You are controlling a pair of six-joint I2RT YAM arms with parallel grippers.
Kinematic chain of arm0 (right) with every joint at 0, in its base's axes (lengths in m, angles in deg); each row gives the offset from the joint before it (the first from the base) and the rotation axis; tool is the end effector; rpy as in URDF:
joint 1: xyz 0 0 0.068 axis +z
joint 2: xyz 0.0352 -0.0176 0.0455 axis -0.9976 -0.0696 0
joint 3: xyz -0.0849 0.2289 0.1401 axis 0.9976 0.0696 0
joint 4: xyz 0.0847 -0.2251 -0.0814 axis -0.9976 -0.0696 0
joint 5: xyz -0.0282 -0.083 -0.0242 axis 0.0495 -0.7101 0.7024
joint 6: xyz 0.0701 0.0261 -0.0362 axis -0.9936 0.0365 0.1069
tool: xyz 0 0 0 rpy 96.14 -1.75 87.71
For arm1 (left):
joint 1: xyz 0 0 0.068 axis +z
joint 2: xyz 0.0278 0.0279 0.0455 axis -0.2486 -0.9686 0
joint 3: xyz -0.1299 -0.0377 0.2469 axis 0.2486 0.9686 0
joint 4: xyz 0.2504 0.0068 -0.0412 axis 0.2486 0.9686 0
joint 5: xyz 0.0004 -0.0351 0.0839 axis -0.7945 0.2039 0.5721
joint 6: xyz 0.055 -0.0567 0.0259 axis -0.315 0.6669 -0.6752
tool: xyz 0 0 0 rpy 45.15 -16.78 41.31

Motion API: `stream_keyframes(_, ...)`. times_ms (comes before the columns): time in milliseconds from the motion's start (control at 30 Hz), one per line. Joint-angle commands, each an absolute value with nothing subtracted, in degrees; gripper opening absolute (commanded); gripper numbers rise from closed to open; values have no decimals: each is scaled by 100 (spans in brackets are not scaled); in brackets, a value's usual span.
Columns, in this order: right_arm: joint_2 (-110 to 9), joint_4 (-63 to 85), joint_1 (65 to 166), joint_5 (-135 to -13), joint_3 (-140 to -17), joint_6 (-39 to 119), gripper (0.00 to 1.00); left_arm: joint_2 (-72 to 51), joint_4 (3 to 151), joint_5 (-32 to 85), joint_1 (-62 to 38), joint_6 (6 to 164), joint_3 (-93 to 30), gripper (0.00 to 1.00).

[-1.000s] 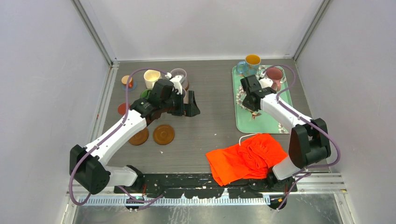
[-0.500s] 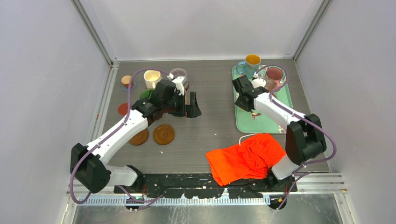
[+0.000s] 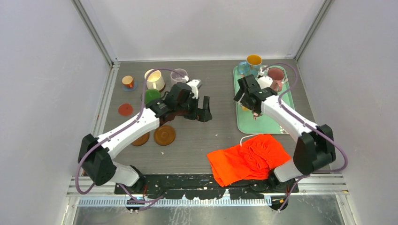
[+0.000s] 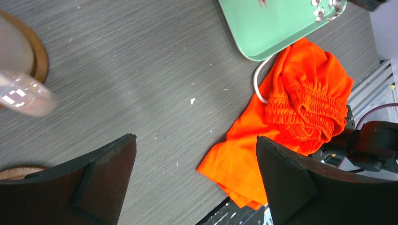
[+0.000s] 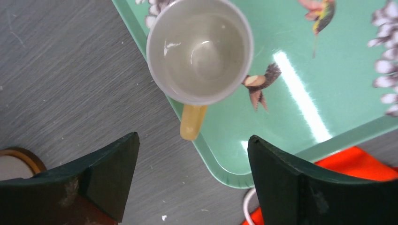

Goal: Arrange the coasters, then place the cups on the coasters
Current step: Pick up the cup from the tray.

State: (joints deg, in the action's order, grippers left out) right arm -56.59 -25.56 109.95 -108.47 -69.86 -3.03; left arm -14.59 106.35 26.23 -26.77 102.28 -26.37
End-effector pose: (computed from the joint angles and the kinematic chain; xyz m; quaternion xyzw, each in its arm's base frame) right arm 0.3105 0.1017 0.2428 0.2720 0.8956 -0.0179 0.3516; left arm 0.2388 -0.2227 0.2979 0.1313 0.8928 -0.2970 0.3121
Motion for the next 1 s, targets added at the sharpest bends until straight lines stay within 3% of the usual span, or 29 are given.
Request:
stream_keyframes(0,-4586,-3029,11020,-11603,-7274,-15,96,-1833,10172,3094,-3066,10295,-3062,100)
stream_keyframes(67,-4168,-3185,11014,-11907,-7237,123,100,-2071,10058,3240,-3197,10291,-3243,100)
stream_keyframes(333,-2764,-3731,10997,-12537,-7472,568,100,-3249,9716,3767,-3758,10035,-4121,100)
stream_keyframes(567,-1857,-3935,10998,-12312,-7837,778,100,-4502,9743,3951,-4046,9781,-5304,99)
stream_keyframes(967,-1179,-3893,11000,-12235,-8135,1210,100,-6189,10452,4368,-4250,9243,-7317,78)
